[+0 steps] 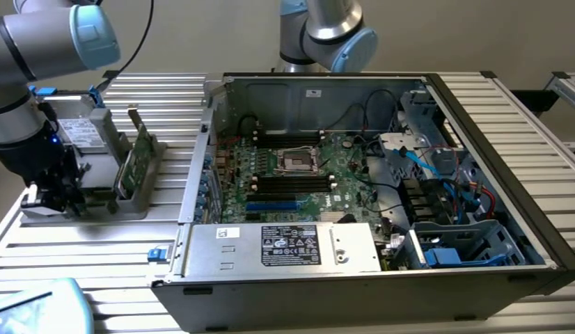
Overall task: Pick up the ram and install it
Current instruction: 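Pick up the ram and move it above insertion slot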
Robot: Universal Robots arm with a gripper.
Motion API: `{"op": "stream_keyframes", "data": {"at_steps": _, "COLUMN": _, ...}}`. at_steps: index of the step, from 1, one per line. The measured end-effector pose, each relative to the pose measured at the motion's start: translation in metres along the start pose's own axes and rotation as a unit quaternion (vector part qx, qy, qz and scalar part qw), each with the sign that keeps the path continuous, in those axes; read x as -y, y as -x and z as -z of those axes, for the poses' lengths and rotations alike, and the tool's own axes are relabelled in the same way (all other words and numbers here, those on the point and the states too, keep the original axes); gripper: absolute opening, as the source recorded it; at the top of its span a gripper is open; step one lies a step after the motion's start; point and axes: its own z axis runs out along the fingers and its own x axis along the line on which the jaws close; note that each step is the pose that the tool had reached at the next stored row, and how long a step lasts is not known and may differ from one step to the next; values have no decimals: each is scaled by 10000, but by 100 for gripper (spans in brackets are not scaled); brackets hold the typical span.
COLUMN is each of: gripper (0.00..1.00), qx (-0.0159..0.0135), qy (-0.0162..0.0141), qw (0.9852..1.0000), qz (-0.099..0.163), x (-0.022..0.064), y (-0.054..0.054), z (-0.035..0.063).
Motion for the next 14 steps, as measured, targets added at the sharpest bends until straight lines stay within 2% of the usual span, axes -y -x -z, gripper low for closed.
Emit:
{"op": "stream_keyframes", "data": {"at_steps": 5, "gripper": 37, "qx": 0, "qy": 2, "qw": 10000, "qz": -9, "x": 0, "y": 0, "z": -3}}
{"op": "stream_keyframes", "data": {"at_steps": 9, "gripper": 37, "qx": 3, "qy": 8, "qw": 9999, "qz": -160, "x": 0, "y": 1, "z": -5}}
{"op": "stream_keyframes", "data": {"at_steps": 14, "gripper": 37, "qx": 4, "qy": 8, "qw": 9998, "qz": -173, "x": 0, "y": 0, "z": -6}}
